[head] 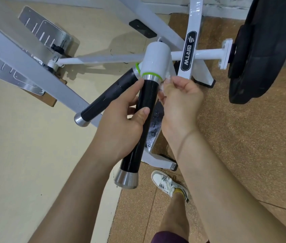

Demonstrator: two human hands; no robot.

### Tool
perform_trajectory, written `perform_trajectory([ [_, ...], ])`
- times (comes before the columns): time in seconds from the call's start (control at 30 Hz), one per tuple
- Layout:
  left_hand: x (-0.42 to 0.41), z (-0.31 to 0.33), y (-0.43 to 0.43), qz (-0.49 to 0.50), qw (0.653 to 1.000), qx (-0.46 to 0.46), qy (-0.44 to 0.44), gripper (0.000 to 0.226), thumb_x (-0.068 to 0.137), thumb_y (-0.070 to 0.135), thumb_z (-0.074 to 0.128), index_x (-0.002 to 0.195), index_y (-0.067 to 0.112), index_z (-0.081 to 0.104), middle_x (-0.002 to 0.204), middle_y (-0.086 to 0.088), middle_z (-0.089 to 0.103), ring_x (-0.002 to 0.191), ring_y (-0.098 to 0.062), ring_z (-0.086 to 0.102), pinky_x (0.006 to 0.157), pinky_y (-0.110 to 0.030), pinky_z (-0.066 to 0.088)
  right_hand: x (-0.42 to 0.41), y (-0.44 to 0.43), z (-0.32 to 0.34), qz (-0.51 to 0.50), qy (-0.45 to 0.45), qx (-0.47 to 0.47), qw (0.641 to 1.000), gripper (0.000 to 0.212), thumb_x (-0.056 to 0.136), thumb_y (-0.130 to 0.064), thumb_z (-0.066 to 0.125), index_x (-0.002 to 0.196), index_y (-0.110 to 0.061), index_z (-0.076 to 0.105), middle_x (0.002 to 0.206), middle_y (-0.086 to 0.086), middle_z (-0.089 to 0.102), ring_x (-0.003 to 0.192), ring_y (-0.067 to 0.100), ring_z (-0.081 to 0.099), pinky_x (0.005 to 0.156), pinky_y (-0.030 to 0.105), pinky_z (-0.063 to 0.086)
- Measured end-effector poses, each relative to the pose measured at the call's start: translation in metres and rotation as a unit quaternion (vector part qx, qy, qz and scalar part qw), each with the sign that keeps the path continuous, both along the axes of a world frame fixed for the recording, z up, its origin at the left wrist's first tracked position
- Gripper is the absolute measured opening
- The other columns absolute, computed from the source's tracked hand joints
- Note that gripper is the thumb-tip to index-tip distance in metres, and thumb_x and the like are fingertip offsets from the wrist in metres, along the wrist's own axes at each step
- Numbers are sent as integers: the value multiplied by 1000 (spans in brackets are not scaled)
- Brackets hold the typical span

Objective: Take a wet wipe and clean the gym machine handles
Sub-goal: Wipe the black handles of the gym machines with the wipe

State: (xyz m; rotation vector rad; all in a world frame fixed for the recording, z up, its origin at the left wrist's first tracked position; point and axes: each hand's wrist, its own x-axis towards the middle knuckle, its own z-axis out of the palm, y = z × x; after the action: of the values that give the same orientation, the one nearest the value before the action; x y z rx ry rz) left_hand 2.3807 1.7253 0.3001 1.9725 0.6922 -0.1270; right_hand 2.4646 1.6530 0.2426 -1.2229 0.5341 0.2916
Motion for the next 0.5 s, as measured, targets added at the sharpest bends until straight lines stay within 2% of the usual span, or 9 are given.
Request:
perform_trajectory([
  [0.07,-1,0,0,-7,1000,3,-2,57,95,11,55,143,38,40,122,10,63,105,4,57,83,-8,45,1,0,4,42,-152,-164,974,7,84,-6,67,81,-13,66,77,1,64,68,13,62,69,28,55],
  [0.1,-1,0,0,-9,1000,4,-3,56,95,11,54,143,37,39,123,11,63,108,4,56,84,-7,44,1,1,8,66,-213,-207,953,4,83,-10,69,82,-13,68,81,0,63,69,11,62,70,26,53],
  [0.17,-1,0,-1,-4,1000,2,-1,56,95,12,54,144,37,38,125,10,62,110,2,56,82,-4,43,5,2,13,110,-263,-245,927,1,82,-15,70,83,-16,70,84,-2,58,68,7,56,69,23,50],
  [0.23,-1,1,-2,1,1000,10,5,56,96,13,53,143,39,38,123,9,61,105,3,57,78,-5,44,11,1,15,133,-235,-237,933,1,83,-19,69,82,-20,69,81,-3,59,67,5,55,70,25,51],
  [0.3,0,5,-3,-6,1000,25,14,56,96,14,53,143,41,37,119,12,60,101,6,56,79,-11,46,13,-2,17,126,-153,-196,960,9,87,-19,66,80,-24,64,77,-6,62,69,11,62,70,32,56],
  [0.33,0,7,-5,-11,999,32,19,56,96,14,53,143,41,38,116,14,60,102,5,56,82,-17,47,12,-6,19,122,-104,-175,971,10,89,-19,64,80,-24,63,77,-3,63,65,13,65,65,32,57],
  [0.43,-1,11,-8,5,998,69,-5,45,95,17,54,135,36,49,113,17,59,109,-5,56,94,-33,48,0,-22,34,138,-20,-108,984,11,95,-17,56,87,-20,63,75,2,63,49,5,59,51,20,50],
  [0.5,-4,17,-10,60,994,77,-53,29,95,25,54,123,34,61,109,19,63,104,-3,58,92,-28,48,-10,-31,49,165,-9,-48,985,18,98,-15,50,88,-19,65,69,4,63,48,7,57,47,18,47],
])
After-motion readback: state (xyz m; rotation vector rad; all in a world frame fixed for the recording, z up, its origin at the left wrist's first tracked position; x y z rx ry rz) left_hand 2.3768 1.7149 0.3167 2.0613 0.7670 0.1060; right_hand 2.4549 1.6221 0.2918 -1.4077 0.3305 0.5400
